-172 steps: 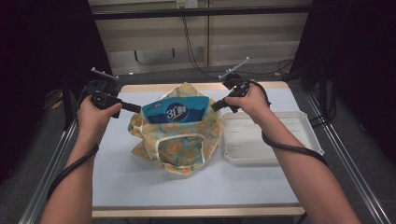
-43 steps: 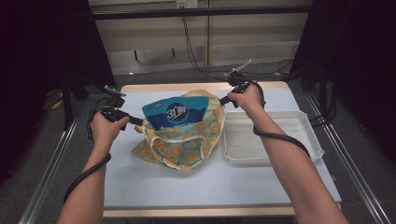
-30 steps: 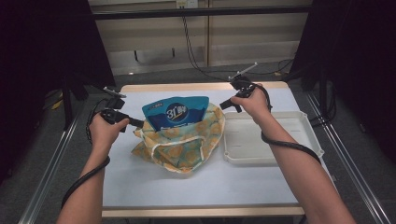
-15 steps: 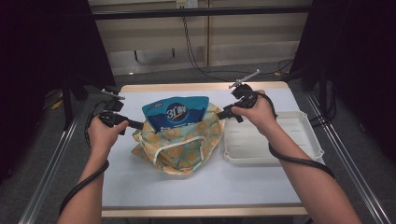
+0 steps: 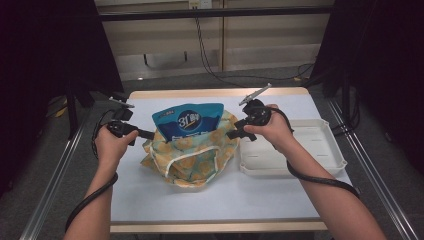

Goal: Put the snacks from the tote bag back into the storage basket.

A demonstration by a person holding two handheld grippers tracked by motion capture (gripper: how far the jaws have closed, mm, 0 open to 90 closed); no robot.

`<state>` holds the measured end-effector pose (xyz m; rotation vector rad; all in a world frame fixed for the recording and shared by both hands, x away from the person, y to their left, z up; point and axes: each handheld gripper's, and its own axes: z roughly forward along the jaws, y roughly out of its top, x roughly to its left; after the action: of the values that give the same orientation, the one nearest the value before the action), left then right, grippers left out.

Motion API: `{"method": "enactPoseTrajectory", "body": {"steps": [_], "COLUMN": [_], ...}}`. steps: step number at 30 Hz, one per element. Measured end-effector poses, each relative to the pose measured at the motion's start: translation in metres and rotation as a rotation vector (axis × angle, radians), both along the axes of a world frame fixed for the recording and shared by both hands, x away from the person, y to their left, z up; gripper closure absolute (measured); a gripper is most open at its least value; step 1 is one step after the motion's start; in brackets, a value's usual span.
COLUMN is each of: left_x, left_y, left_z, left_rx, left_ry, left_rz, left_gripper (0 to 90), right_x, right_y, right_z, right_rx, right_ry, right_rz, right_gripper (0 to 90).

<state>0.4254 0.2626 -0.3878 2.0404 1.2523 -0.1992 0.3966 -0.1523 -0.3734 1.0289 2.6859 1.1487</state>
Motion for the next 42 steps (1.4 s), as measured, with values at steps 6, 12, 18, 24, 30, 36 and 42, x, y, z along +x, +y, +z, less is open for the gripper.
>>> {"method": "enactPoseTrajectory", "body": {"steps": [6, 12, 18, 24, 30, 36, 42], "left_x": [0.002, 0.001, 0.002, 0.001, 0.001, 0.000, -0.001], "left_y": [0.001, 0.001, 0.003, 0.002, 0.002, 0.003, 0.006], "left_z": [0.000, -0.001, -0.002, -0.003, -0.003, -0.004, -0.010], "left_rx": [0.000, -0.007, -0.002, -0.016, -0.013, -0.016, -0.011], "left_ry": [0.003, 0.004, -0.001, 0.005, 0.005, 0.000, 0.008], "left_rz": [-0.003, -0.001, 0.000, 0.004, 0.005, 0.009, 0.024], "left_gripper": [90.0, 90.0, 90.0, 90.0, 90.0, 90.0, 90.0], "right_x": [0.001, 0.003, 0.001, -0.001, -0.003, -0.006, -0.016], "right_y": [0.010, 0.016, 0.017, 0.015, 0.012, 0.006, -0.001], "right_z": [-0.003, -0.005, -0.004, -0.003, -0.003, -0.004, -0.011], "right_rx": [-0.003, -0.012, -0.014, -0.013, -0.010, 0.002, 0.000], "right_ry": [-0.009, 0.013, 0.005, 0.002, -0.001, 0.003, 0.005], "right_rz": [0.037, 0.055, 0.070, 0.073, 0.078, 0.079, 0.090], "right_gripper": [45.7, 59.4, 73.9, 89.1, 90.0, 90.0, 90.0]}}
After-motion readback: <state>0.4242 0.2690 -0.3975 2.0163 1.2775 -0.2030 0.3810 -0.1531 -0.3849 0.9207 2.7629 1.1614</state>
